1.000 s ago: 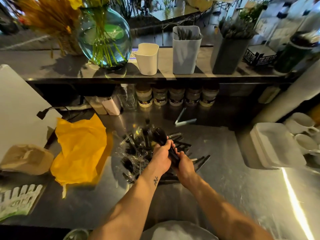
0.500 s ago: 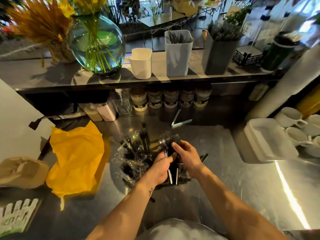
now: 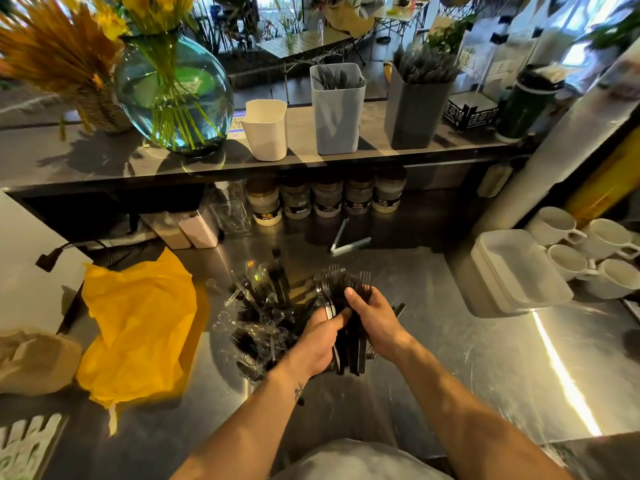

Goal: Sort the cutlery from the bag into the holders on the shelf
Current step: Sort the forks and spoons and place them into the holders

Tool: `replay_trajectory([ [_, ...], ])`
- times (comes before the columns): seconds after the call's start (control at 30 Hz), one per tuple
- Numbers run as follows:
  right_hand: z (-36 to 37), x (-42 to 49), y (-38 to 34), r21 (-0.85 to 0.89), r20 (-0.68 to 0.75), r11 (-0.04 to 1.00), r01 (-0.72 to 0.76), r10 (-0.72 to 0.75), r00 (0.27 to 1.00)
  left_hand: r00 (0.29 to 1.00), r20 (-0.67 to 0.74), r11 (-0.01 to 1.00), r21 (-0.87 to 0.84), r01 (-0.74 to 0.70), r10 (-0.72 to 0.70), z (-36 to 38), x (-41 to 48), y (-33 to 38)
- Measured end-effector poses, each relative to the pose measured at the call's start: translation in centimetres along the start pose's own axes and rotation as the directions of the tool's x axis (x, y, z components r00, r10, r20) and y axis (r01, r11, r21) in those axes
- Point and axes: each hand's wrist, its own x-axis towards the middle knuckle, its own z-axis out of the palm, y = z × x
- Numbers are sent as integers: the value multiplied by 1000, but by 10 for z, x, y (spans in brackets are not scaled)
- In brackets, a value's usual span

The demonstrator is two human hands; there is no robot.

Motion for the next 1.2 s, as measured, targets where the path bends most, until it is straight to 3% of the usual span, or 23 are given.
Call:
replay_trajectory([
  [0.13, -1, -4, -4, -8, -10, 1000, 11, -11, 1000, 999, 7, 999, 6, 43, -43, 5, -1, 3],
  [0.33, 5, -2, -14, -265, 36, 954, 143, -138, 990, 990, 79, 993, -8, 120, -119, 10, -6, 14],
  [0.6, 10, 17, -51, -369, 96, 920, 134, -106, 990, 996, 83, 998, 66, 20, -25, 7, 5, 34],
  [0.7, 9, 25, -70, -419, 117, 891, 176, -139, 983, 983, 183, 985, 167, -31, 0, 1, 10, 45],
  [0.77, 10, 27, -85, -472, 123, 866, 165, -121, 985, 973, 230, 949, 306, -69, -3, -1, 15, 53],
  [0.97, 21, 39, -129, -563, 147, 797, 220, -166, 975, 996, 71, 715, 694, -86, 50, 9, 41, 94],
  [1.2, 34, 60, -174, -532, 61, 801, 276, -289, 955, 949, 101, 563, 784, -260, 297, 25, 66, 143],
])
